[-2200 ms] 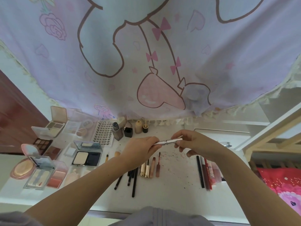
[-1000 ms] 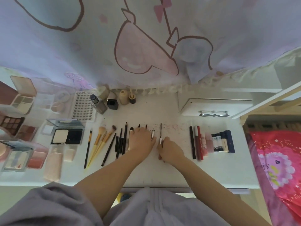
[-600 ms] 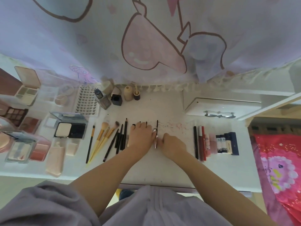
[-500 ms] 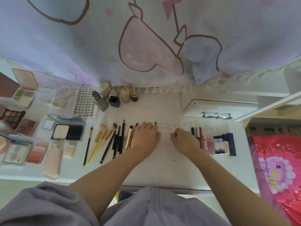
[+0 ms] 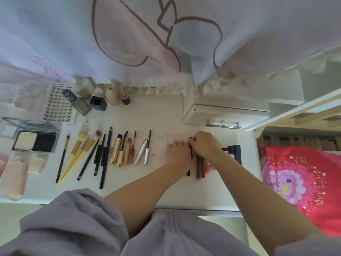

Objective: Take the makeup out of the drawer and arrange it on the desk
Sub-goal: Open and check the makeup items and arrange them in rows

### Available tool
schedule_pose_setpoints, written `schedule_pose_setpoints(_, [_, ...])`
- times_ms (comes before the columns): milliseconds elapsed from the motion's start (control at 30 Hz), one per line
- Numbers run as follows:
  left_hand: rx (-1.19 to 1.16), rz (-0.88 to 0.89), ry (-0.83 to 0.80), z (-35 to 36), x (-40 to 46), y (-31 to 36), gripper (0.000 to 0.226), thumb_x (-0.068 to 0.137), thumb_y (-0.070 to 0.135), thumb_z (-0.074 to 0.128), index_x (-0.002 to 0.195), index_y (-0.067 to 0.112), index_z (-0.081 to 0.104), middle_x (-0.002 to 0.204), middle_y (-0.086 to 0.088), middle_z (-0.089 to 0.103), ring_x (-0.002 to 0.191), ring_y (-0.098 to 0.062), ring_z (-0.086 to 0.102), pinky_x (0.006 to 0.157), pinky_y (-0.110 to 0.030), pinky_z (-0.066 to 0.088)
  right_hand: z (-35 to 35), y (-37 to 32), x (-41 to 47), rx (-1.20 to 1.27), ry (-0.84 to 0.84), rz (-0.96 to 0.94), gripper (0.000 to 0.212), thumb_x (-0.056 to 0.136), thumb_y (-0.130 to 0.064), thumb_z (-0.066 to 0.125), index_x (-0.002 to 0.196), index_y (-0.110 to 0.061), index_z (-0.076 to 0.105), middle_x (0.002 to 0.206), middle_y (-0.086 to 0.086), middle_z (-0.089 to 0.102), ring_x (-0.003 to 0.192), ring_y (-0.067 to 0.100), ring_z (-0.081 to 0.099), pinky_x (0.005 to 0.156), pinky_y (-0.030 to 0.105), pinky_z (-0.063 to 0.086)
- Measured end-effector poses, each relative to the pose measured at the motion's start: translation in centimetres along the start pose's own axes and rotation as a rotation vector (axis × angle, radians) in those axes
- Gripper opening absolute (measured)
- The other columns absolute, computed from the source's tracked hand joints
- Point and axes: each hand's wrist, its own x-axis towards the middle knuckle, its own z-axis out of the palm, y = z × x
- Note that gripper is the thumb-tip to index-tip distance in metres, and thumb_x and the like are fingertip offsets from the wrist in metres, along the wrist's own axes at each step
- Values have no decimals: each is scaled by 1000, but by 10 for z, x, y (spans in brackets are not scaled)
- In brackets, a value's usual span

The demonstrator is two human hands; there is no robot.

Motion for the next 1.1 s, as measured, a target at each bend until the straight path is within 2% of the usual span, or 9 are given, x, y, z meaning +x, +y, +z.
schedule_pose_setpoints(133, [-170, 5, 25, -5, -10, -15, 34, 96, 31, 39, 121, 10, 48, 118, -6, 54, 111, -23, 48, 85, -32, 39, 2, -6, 2, 163, -99, -6, 37, 93, -36, 48, 64, -13, 49, 62, 0, 52, 60, 17, 51, 53, 27, 36])
schedule_pose_setpoints(233, [-268, 75, 99, -16, -28, -40, 26, 96, 27, 42, 111, 8, 50, 111, -7, 54, 106, -24, 49, 74, -33, 39, -14, -16, -8, 497, -258, -29, 28, 94, -24, 50, 71, -9, 54, 63, 2, 58, 47, 11, 43, 46, 21, 33])
schedule_pose_setpoints(333, [-314, 144, 129, -36, -44, -64, 24, 99, 25, 36, 113, 9, 47, 107, -7, 59, 95, -27, 57, 68, -33, 39, -34, -26, -28, 703, -394, -141, 26, 97, -25, 49, 79, -9, 59, 68, 3, 64, 41, 5, 43, 40, 15, 32])
schedule_pose_setpoints(467, [-285, 185, 119, -64, -65, -81, 31, 102, 34, 27, 119, 17, 47, 110, -1, 60, 92, -25, 60, 67, -32, 42, -56, -45, -54, 577, -460, -296, 32, 100, -30, 43, 82, -11, 62, 64, 1, 62, 44, 6, 45, 43, 16, 33])
schedule_pose_setpoints(667, [-211, 251, 195, -87, -83, -105, 27, 101, 37, 29, 113, 22, 49, 80, 0, 57, 67, -17, 47, 57, -30, 28, -73, -63, -80, 594, -433, -406, 32, 100, -29, 44, 85, -10, 65, 60, 0, 56, 45, 5, 42, 48, 15, 35])
schedule_pose_setpoints(800, [-325, 254, 69, -84, -86, -108, 24, 101, 35, 29, 109, 18, 44, 67, 5, 48, 58, -15, 44, 56, -31, 32, -73, -61, -86, 513, -424, -389, 27, 99, -27, 46, 91, -9, 65, 66, -3, 58, 46, 2, 43, 49, 15, 35])
schedule_pose_setpoints(900, [-514, 161, -98, -71, -84, -118, 17, 102, 27, 29, 106, 17, 41, 70, 3, 47, 54, -11, 42, 51, -26, 35, -74, -39, -81, 420, -322, -304, 17, 97, -20, 47, 99, -14, 62, 78, -7, 64, 64, 2, 55, 56, 19, 40])
schedule_pose_setpoints(967, [-572, 54, -124, -62, -81, -121, 19, 102, 21, 30, 112, 10, 43, 78, 0, 50, 60, -11, 46, 50, -22, 36, -66, -20, -74, 433, -276, -200, 15, 97, -12, 43, 102, -13, 57, 82, -6, 68, 75, 10, 60, 57, 21, 42])
schedule_pose_setpoints(1100, [-753, -168, -80, -47, -57, -108, 21, 99, 17, 38, 108, 7, 53, 90, -4, 68, 75, -16, 63, 74, -31, 53, -30, -14, -70, 441, -338, -84, 27, 96, -3, 38, 118, -15, 49, 89, -8, 65, 81, 12, 60, 58, 21, 44])
